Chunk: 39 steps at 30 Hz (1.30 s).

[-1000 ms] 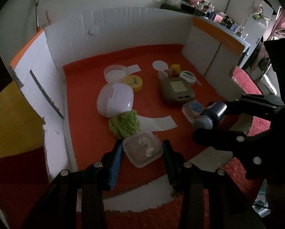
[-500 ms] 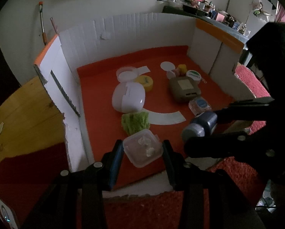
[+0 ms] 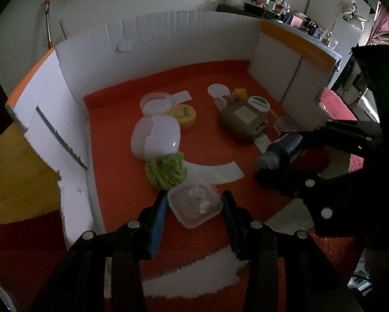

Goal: Organize objects
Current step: 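Carry the clear container with the left tool while the right tool carries the navy bottle into the box, then lower and release the clear container with the left tool while the right tool releases the navy bottle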

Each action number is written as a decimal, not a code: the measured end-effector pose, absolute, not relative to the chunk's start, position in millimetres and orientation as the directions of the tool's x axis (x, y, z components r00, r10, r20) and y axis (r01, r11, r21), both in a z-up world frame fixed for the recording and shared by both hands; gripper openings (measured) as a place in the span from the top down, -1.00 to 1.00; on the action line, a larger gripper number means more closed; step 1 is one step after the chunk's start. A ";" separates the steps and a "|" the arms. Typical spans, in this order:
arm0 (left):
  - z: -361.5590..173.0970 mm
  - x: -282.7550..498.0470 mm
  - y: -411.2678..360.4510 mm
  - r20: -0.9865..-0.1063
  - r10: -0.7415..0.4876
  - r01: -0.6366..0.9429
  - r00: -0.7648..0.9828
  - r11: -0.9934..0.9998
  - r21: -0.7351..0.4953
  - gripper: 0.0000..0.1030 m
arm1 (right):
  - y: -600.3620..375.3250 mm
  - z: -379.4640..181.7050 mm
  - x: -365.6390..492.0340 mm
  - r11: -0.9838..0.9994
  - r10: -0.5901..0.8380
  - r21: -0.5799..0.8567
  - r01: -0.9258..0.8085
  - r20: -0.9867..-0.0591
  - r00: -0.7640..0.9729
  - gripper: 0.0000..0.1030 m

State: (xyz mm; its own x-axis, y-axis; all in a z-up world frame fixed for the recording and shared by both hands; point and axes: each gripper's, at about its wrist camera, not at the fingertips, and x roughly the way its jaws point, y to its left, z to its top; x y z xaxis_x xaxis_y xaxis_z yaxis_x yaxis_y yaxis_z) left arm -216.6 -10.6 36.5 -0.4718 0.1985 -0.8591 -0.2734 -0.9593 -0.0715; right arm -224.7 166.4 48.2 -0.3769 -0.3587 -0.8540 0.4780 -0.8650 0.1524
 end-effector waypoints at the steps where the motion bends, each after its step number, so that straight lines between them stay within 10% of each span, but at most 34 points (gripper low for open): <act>1: 35.7 -217.9 -10.4 -0.858 0.196 -0.269 -0.474 -0.960 -0.071 0.16 | 165.0 48.5 -223.8 -0.867 -0.348 0.137 0.480 -0.855 -0.384 -0.19; 39: 34.5 -215.9 -6.5 -0.825 0.164 -0.260 -0.541 -0.965 -0.021 0.01 | 168.0 59.5 -208.9 -0.864 -0.327 0.068 0.499 -0.829 -0.454 -0.31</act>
